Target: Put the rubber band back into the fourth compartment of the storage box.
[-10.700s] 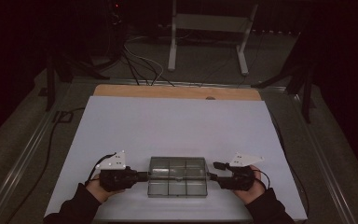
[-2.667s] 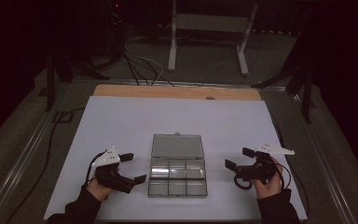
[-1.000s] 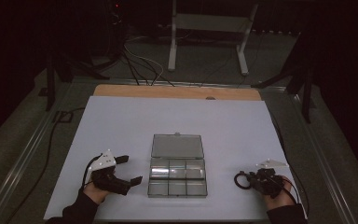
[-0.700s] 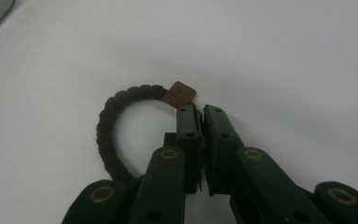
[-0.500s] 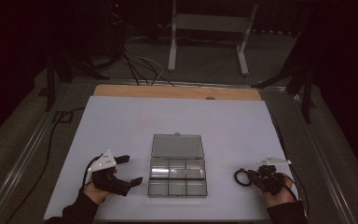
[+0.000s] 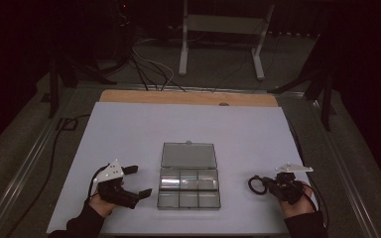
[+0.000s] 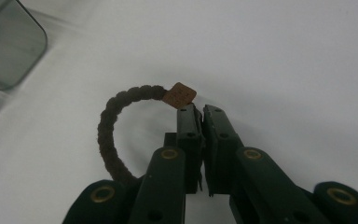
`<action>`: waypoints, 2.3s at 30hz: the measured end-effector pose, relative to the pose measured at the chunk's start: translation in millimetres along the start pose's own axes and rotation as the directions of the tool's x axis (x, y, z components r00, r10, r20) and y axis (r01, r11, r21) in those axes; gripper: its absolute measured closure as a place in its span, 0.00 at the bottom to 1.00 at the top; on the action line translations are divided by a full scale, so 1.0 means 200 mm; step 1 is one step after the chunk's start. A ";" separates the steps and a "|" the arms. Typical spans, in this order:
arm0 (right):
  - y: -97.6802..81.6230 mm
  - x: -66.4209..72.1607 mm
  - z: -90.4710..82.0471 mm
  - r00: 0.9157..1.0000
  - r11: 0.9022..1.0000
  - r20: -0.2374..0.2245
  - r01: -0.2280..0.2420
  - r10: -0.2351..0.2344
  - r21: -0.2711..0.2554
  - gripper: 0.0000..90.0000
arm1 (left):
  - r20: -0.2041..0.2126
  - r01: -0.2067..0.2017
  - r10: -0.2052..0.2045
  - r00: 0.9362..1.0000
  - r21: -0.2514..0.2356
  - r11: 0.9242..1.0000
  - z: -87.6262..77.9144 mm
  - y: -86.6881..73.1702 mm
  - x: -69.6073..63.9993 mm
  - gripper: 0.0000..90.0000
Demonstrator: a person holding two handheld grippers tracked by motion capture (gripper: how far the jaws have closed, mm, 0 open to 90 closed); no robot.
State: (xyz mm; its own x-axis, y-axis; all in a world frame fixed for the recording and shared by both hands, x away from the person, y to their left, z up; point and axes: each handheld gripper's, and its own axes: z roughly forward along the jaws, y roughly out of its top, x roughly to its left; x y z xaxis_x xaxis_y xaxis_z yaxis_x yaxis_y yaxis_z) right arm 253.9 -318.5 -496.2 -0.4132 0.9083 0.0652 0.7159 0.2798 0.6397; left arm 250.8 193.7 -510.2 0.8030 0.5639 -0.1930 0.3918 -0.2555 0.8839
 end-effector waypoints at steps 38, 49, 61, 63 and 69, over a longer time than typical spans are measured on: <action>0.24 0.22 0.00 0.992 0.995 -0.100 0.070 -0.078 -0.074 0.95 | -0.008 0.014 -0.014 1.000 -0.006 1.000 0.00 0.00 0.01 0.01; 0.32 0.34 0.04 0.981 0.989 -0.142 0.125 -0.135 -0.079 0.95 | -0.009 0.015 -0.015 1.000 -0.009 1.000 0.00 0.00 0.01 0.01; 0.38 0.46 0.08 0.967 0.982 -0.176 0.171 -0.183 -0.083 0.95 | -0.010 0.016 -0.017 1.000 -0.014 1.000 -0.01 0.00 0.01 0.01; 0.39 0.47 0.08 0.965 0.980 -0.183 0.178 -0.191 -0.084 0.95 | -0.009 0.016 -0.016 1.000 -0.013 1.000 -0.01 0.00 0.01 0.01; 0.40 0.52 0.11 0.957 0.977 -0.200 0.196 -0.209 -0.081 0.95 | -0.008 0.015 -0.015 1.000 -0.012 1.000 -0.01 0.00 0.01 0.01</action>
State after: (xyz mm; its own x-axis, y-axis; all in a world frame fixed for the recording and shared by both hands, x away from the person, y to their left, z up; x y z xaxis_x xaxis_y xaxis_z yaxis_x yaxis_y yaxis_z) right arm 280.0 -194.4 -454.4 -0.6576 0.7489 0.0817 0.5728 0.4265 0.7000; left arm 251.8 196.2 -509.8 0.7934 0.5741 -0.2025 0.3984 -0.2380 0.8858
